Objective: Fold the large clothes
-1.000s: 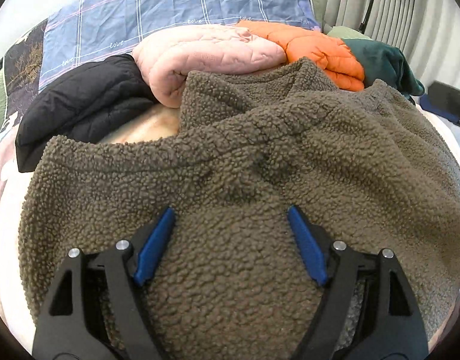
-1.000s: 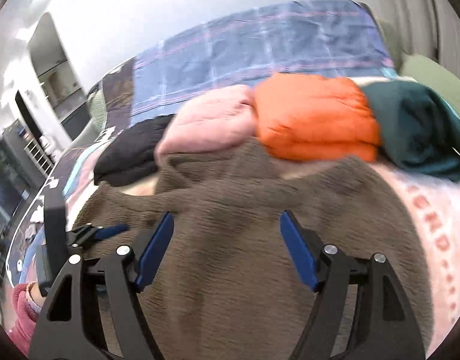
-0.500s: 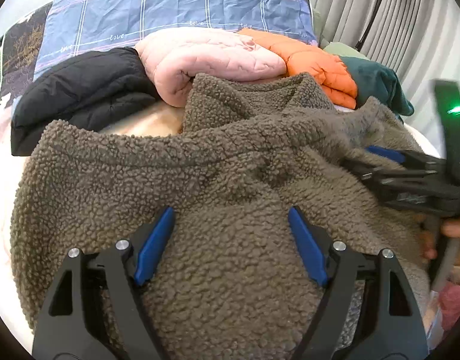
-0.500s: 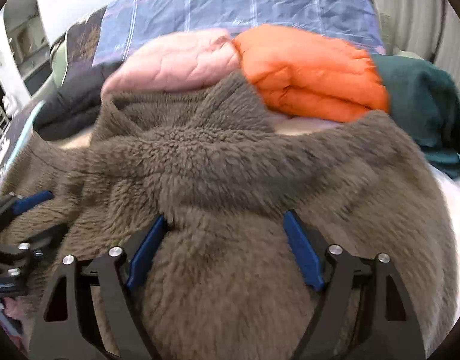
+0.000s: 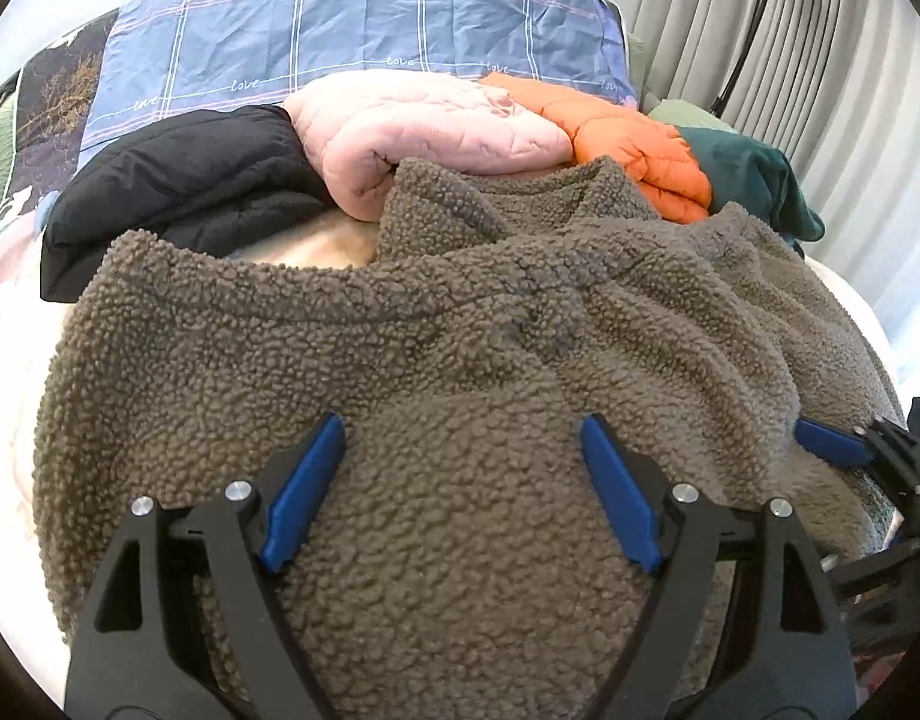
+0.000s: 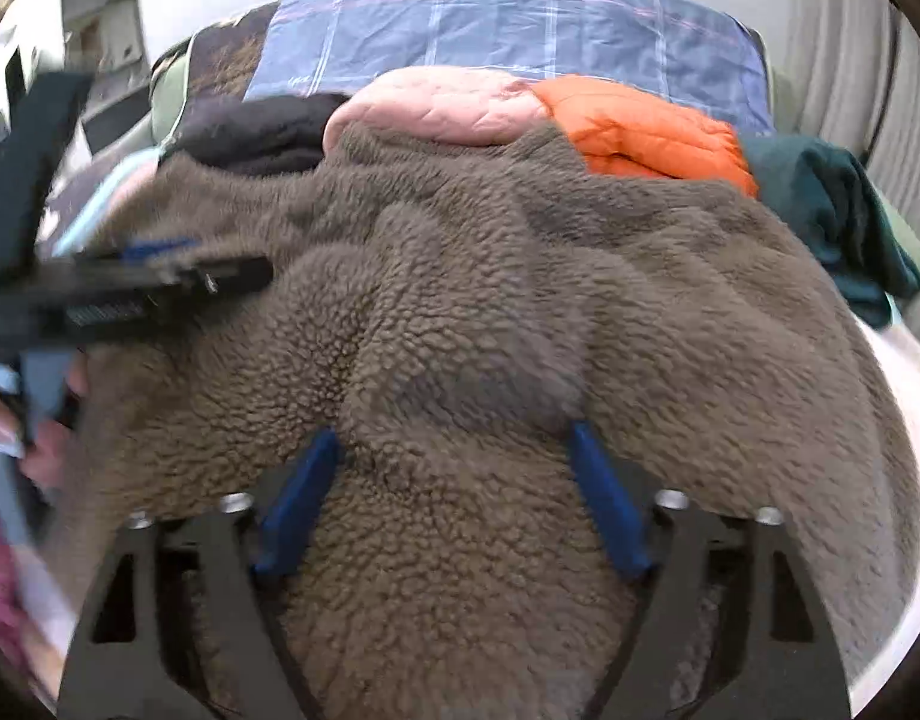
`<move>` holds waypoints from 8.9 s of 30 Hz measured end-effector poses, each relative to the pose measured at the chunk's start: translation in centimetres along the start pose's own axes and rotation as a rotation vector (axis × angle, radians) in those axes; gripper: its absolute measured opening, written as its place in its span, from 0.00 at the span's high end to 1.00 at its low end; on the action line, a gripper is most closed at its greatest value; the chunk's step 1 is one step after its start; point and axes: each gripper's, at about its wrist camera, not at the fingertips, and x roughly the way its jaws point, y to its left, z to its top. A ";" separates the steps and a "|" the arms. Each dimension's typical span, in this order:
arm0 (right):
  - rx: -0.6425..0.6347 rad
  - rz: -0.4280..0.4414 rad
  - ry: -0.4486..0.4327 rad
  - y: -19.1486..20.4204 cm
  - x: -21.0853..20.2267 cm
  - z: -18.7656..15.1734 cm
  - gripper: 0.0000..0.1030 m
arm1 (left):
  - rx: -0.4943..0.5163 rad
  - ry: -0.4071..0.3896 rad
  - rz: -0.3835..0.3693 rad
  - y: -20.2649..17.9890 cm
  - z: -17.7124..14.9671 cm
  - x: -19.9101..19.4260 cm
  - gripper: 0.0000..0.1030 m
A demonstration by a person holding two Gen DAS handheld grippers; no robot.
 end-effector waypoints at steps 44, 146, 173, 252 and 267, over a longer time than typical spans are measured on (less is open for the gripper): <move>-0.064 0.107 -0.021 2.9 -3.7 -5.8 0.43 | -0.323 -0.154 0.007 14.7 -9.6 -11.7 0.66; -0.390 0.345 -0.473 15.3 -10.5 2.8 0.61 | -0.178 -0.154 -0.430 4.1 4.7 -11.0 0.70; 0.633 0.458 -0.376 -18.8 -9.4 -9.3 0.66 | 0.462 -0.016 -0.346 -36.2 7.8 2.3 0.49; 0.504 0.207 -0.264 -21.1 -6.0 -7.3 0.42 | 0.468 0.087 0.023 -21.1 10.7 6.2 0.72; 0.486 0.185 -0.267 -20.6 -6.1 -7.0 0.40 | 0.352 -0.013 -0.026 -18.1 9.1 6.5 0.55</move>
